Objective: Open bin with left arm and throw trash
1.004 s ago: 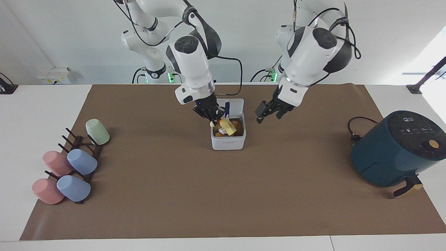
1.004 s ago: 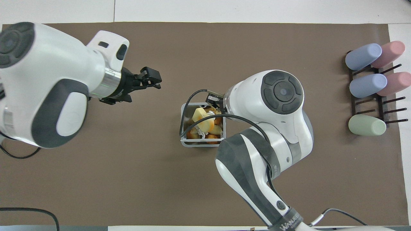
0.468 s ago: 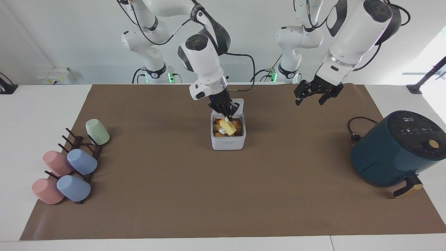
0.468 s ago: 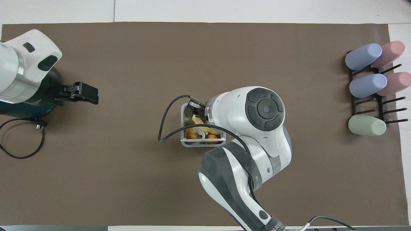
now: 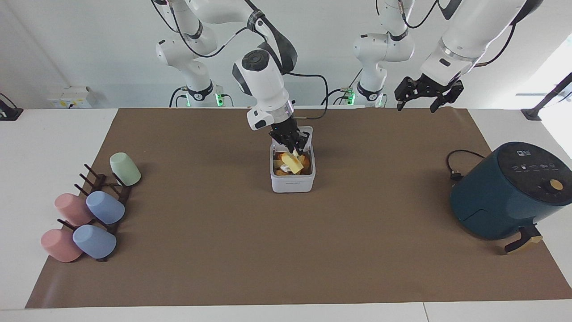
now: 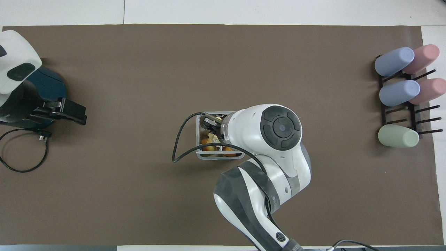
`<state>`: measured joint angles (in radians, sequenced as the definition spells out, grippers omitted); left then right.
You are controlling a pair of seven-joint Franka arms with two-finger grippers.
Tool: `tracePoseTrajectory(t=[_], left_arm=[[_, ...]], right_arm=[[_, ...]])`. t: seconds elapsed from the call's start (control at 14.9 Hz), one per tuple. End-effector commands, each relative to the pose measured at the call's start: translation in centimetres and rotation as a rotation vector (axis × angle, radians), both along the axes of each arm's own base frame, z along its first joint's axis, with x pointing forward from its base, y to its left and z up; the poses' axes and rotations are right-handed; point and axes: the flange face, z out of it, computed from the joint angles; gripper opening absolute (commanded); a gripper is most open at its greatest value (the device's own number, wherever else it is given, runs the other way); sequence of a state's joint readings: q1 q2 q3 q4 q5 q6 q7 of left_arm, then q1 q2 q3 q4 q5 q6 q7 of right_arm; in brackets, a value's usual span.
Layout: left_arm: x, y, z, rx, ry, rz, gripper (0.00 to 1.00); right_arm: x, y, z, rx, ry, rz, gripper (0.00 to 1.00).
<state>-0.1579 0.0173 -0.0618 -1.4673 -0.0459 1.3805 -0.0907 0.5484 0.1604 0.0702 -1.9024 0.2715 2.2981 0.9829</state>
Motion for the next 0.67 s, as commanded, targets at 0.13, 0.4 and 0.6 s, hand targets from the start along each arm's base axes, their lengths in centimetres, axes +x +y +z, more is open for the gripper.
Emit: tracePoseTrajectory(t=[0.13,0.4,0.6], left_arm=[[1.0,-0.1,-2.0,0.008,-0.098,-0.016,1.00],[0.8,1.0,-2.5,0.010,-0.092,0.005,1.00],[0.4,1.1,-2.7,0.012,-0.086,0.005,1.00]], right_arm=[[-0.6,-0.3,0.5,0.024,-0.001,-0.030,1.00],[-0.5,-0.4,0.6,0.021,0.001,-0.021,1.00],[0.4,-1.4,1.1,-0.002,-0.041,0.046,1.00]])
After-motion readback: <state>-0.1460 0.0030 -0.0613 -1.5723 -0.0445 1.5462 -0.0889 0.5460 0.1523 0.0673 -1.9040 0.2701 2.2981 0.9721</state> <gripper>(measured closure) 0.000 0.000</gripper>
